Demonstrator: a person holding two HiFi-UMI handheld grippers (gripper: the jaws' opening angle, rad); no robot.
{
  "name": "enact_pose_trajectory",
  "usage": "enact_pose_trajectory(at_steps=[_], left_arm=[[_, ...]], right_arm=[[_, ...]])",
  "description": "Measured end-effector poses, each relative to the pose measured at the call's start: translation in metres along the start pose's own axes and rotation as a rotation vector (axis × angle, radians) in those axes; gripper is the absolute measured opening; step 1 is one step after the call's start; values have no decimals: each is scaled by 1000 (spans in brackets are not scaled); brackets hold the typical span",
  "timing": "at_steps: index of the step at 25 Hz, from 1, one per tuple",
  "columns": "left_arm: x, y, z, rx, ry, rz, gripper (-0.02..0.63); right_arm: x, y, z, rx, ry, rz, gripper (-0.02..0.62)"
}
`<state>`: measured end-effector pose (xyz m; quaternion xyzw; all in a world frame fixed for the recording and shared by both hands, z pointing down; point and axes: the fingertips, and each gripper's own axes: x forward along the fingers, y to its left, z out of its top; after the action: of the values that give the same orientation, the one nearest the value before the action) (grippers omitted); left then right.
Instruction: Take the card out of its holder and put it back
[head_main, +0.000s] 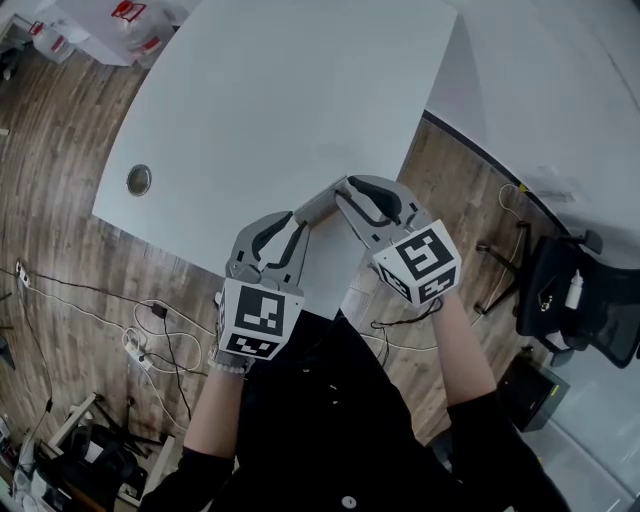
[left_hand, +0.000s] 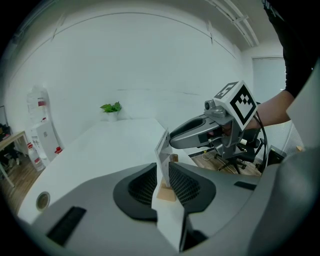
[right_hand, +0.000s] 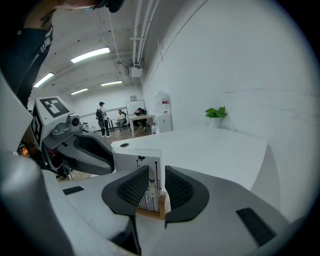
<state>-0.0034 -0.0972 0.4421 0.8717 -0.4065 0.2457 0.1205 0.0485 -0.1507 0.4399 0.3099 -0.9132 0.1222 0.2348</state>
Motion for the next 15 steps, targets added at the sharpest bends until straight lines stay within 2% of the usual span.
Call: enact_pose_trajectory(at_steps=[5,10,15], left_arm=[[3,0,-9,-8,17,10,50],[5,1,-8,-18,18,11,37],[5,2,5,15,-3,-2,35]], right_arm=[[2,3,-1,14,-6,22,111],[0,0,-1,4,-3,9,99],[-3,-1,-3,4,-4,-8,87]])
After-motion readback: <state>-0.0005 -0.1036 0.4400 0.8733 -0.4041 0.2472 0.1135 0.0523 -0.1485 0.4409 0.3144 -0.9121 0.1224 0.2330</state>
